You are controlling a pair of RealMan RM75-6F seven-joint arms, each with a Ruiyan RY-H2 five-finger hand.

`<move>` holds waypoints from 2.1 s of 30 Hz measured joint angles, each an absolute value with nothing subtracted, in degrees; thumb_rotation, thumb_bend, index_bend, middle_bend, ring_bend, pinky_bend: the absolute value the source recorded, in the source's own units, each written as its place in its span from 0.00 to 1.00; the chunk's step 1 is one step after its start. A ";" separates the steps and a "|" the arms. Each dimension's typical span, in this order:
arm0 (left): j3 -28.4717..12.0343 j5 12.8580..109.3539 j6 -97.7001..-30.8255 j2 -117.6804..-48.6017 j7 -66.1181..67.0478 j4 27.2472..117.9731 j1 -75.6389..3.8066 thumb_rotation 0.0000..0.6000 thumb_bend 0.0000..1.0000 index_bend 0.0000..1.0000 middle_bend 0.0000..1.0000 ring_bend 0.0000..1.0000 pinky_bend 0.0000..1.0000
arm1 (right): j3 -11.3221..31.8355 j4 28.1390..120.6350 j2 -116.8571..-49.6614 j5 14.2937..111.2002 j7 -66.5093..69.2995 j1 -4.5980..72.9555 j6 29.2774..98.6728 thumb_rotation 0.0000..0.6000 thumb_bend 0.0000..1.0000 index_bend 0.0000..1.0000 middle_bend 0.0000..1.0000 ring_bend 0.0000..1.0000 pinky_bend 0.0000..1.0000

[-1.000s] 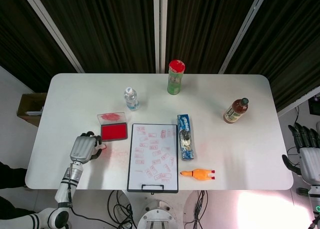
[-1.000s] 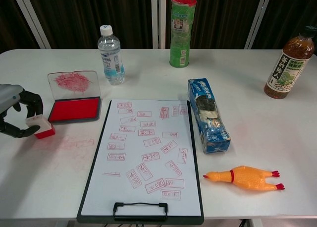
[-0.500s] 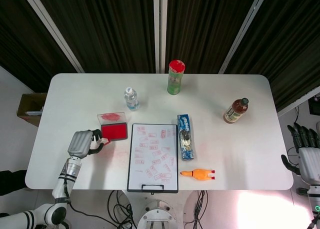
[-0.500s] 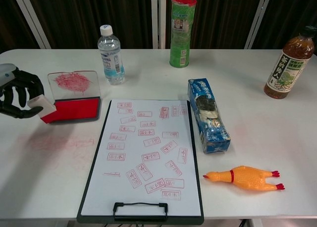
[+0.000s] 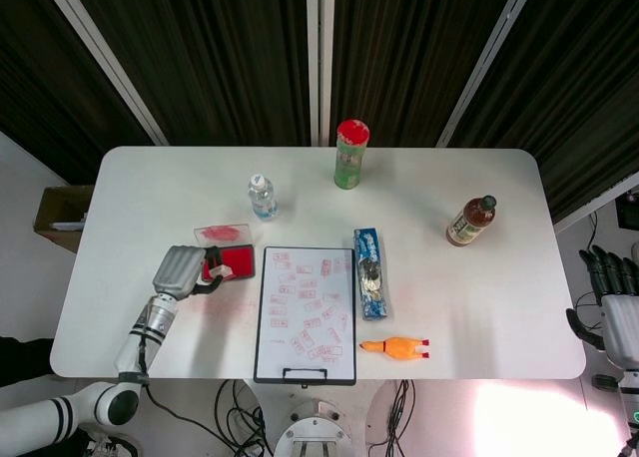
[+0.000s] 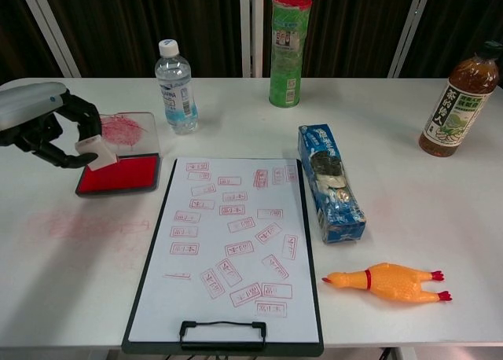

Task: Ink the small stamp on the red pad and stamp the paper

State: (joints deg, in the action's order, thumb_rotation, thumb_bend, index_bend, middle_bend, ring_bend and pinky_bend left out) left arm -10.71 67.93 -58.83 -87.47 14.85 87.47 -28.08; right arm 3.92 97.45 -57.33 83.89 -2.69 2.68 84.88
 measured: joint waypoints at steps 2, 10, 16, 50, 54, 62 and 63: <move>-11.52 66.54 -57.45 -87.40 15.04 87.17 -29.22 1.00 0.40 0.67 0.69 1.00 1.00 | 3.95 97.59 -57.05 83.96 -2.54 2.61 85.05 1.00 0.25 0.00 0.00 0.00 0.00; -13.02 62.94 -54.48 -88.78 16.43 82.89 -33.03 1.00 0.40 0.68 0.69 1.00 1.00 | 4.11 97.96 -56.81 83.58 -2.63 2.53 85.07 1.00 0.25 0.00 0.00 0.00 0.00; -12.67 61.22 -53.08 -90.81 16.76 79.16 -34.79 1.00 0.40 0.68 0.69 1.00 1.00 | 4.19 98.37 -56.58 83.39 -2.95 2.47 85.16 1.00 0.25 0.00 0.00 0.00 0.00; -9.59 60.46 -52.31 -94.82 12.88 71.06 -35.02 1.00 0.40 0.69 0.70 1.00 1.00 | 3.60 98.51 -57.10 83.43 -3.83 2.63 84.15 1.00 0.26 0.00 0.00 0.00 0.00; -9.89 59.90 -52.20 -94.19 12.97 72.00 -35.06 1.00 0.40 0.69 0.70 1.00 1.00 | 3.46 98.20 -57.20 83.52 -3.63 2.61 83.99 1.00 0.26 0.00 0.00 0.00 0.00; -11.48 59.07 -53.38 -90.57 12.16 78.49 -34.70 1.00 0.40 0.69 0.70 1.00 1.00 | 3.45 97.57 -57.38 83.71 -2.70 2.69 83.89 1.00 0.26 0.00 0.00 0.00 0.00; -11.70 58.84 -53.49 -89.91 12.10 79.65 -34.63 1.00 0.40 0.69 0.70 1.00 1.00 | 3.44 97.50 -57.42 83.77 -2.57 2.71 83.88 1.00 0.26 0.00 0.00 0.00 0.00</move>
State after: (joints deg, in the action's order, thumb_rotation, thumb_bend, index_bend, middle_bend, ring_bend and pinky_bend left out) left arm -11.70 58.84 -53.49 -89.91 12.10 79.65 -34.63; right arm 3.44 97.50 -57.42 83.77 -2.57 2.71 83.88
